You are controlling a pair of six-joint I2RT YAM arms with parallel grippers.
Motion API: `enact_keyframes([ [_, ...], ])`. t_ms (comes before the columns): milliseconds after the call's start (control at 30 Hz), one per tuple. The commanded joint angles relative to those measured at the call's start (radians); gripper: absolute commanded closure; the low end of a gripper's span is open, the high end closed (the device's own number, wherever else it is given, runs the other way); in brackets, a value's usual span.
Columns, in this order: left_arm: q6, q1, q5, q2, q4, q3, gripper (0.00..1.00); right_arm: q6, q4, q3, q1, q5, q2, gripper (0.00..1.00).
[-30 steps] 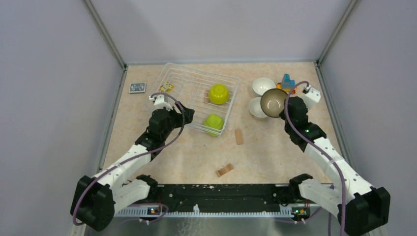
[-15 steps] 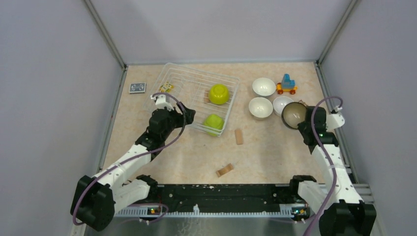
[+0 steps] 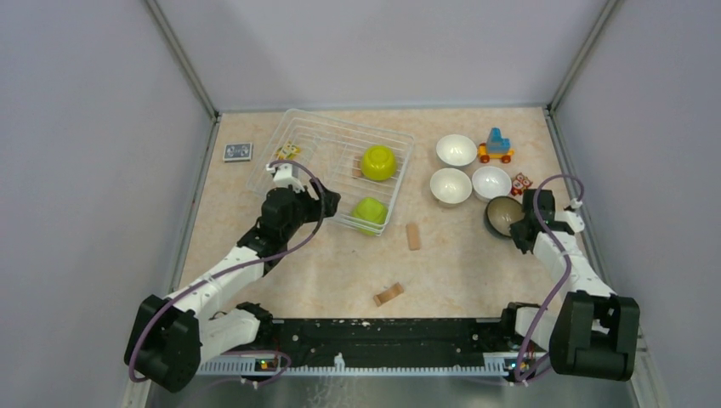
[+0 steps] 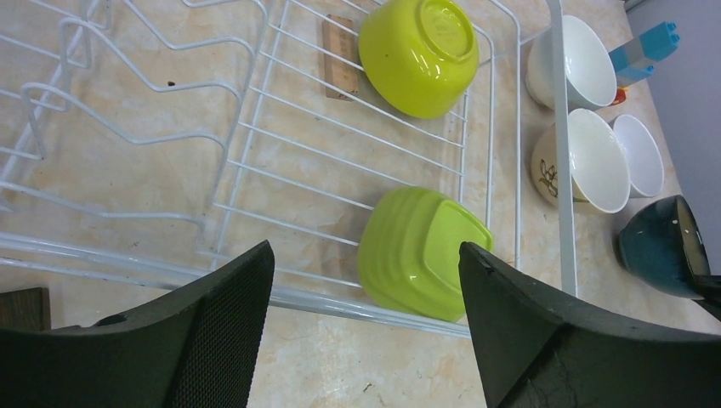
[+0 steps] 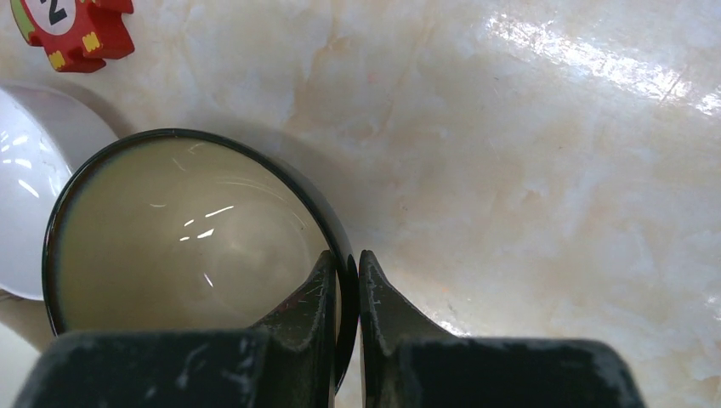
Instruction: Unload the bowls from the dish rack
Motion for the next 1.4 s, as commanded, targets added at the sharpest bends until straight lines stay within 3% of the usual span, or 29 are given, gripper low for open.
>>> enact_keyframes([
  [0,0.022,0.002,0.0,-0.004,0.046,0.011,0.16,0.036,0.14,0.028,-0.007,0.052,0.024,1.0],
  [267,0.02,0.002,0.005,0.009,0.059,0.014,0.16,0.035,0.139,0.029,-0.007,0.099,0.055,0.92],
  [400,0.016,0.002,0.026,0.018,0.063,0.021,0.16,0.043,0.15,0.015,-0.007,0.096,0.055,0.83],
  [600,0.04,0.002,0.091,0.025,0.029,0.05,0.15,0.019,0.158,0.018,-0.007,0.09,0.037,0.48],
  [767,0.042,0.002,0.122,0.018,0.018,0.05,0.15,0.001,0.142,0.033,-0.007,0.083,-0.003,0.35],
  [1033,0.021,0.002,0.153,0.027,0.037,0.052,0.14,-0.059,0.073,0.087,-0.007,0.08,-0.095,0.23],
  [1367,0.058,0.002,0.181,0.011,-0.038,0.095,0.1,-0.142,0.049,0.175,-0.004,0.002,-0.131,0.17],
])
